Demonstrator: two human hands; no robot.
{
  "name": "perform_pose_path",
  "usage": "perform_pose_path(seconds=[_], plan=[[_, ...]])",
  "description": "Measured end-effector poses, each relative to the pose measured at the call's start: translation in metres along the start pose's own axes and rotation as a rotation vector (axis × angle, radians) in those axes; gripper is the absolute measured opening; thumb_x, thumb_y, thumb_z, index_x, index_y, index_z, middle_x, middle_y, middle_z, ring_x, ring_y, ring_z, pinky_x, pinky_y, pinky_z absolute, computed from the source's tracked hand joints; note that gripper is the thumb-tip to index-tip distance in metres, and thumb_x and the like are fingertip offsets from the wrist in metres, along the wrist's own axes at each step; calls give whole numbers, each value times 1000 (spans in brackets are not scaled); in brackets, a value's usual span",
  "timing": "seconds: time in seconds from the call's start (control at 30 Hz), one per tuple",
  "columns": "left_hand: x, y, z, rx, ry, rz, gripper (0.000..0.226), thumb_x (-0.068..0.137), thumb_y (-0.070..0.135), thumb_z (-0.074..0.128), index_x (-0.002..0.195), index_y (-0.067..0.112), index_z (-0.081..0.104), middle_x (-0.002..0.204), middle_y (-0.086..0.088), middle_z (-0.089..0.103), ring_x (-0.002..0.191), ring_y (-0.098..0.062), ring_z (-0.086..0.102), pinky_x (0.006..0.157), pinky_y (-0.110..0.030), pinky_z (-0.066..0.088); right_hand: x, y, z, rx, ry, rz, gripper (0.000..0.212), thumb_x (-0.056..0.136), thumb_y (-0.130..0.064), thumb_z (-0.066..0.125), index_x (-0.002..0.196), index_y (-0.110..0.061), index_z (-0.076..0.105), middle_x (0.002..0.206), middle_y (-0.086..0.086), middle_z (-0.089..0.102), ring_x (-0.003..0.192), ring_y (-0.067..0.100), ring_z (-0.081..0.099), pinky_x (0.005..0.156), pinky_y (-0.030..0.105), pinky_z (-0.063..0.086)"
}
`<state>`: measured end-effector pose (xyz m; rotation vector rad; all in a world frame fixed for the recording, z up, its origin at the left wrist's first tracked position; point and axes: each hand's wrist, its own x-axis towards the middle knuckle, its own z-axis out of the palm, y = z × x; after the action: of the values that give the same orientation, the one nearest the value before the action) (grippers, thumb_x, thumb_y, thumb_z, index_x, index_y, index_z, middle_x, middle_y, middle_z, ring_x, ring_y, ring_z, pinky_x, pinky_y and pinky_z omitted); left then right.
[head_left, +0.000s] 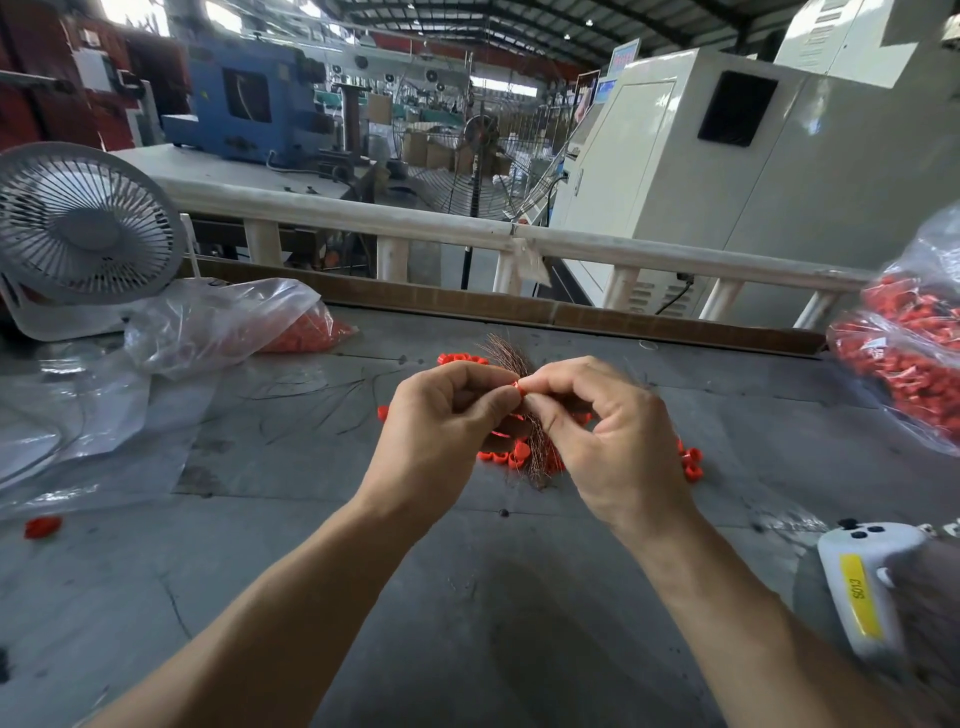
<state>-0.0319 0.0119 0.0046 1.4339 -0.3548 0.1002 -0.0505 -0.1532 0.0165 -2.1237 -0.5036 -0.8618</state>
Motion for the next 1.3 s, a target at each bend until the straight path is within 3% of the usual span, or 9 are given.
perform_pose_path(seconds=[0.1,0.2,0.37,0.47,0.77,0.93,1.1,1.2,1.3], plan=[[0,1,-1,-122,-7,-90,13,97,10,66,104,4,74,90,-15,78,81,-26,75,73,-32,62,-1,-1,4,-100,-22,-50,17,90,-15,80,107,-15,77,102,-7,70,96,9,66,84,27,55],[0,-2,2,-196,-26,-174,18,98,13,65,107,0,73,103,-25,75,92,-34,71,90,-48,60,-3,-4,11,-221,8,-62,13,94,-24,76,104,-16,73,99,-6,67,94,16,63,80,35,53],[-1,-1,3,-307,-61,-301,30,96,15,66,116,-7,69,115,-36,66,99,-36,63,103,-55,50,-6,-8,13,-284,62,-34,9,89,-14,78,96,-15,72,94,-5,67,92,18,62,77,38,52],[0,-1,2,-359,-83,-334,33,99,15,62,119,-11,66,105,-26,64,98,-35,61,103,-52,50,-6,-9,10,-279,56,-25,13,86,-13,81,96,-15,73,95,-6,67,93,18,62,76,35,52],[1,-1,1,-328,-73,-348,18,97,16,65,99,0,72,91,-18,65,87,-29,63,86,-41,59,-5,-8,9,-285,33,-33,14,86,-13,81,98,-14,73,96,-6,67,90,16,62,73,36,54],[1,-3,1,-305,-67,-325,33,98,17,65,116,-10,67,103,-31,64,93,-33,62,88,-41,59,-5,-9,9,-280,23,-46,10,90,-14,79,98,-15,73,95,-7,68,90,15,62,72,36,55],[0,-3,1,-285,-78,-310,33,96,19,67,114,-9,69,120,-39,61,95,-34,63,96,-50,56,-5,-9,8,-256,5,-40,9,90,-14,78,98,-16,73,94,-8,67,88,13,60,73,33,53],[1,-5,1,-295,-77,-318,28,95,19,68,109,-5,73,105,-36,66,90,-31,65,89,-44,59,-5,-10,8,-256,1,-36,9,89,-15,79,97,-16,73,93,-8,67,88,13,61,74,33,53],[2,-4,0,-330,-83,-335,20,98,17,64,101,-1,74,91,-18,67,80,-23,67,80,-37,60,-3,-8,7,-220,7,-1,12,88,-19,81,96,-15,73,92,-8,67,87,14,61,74,37,53]])
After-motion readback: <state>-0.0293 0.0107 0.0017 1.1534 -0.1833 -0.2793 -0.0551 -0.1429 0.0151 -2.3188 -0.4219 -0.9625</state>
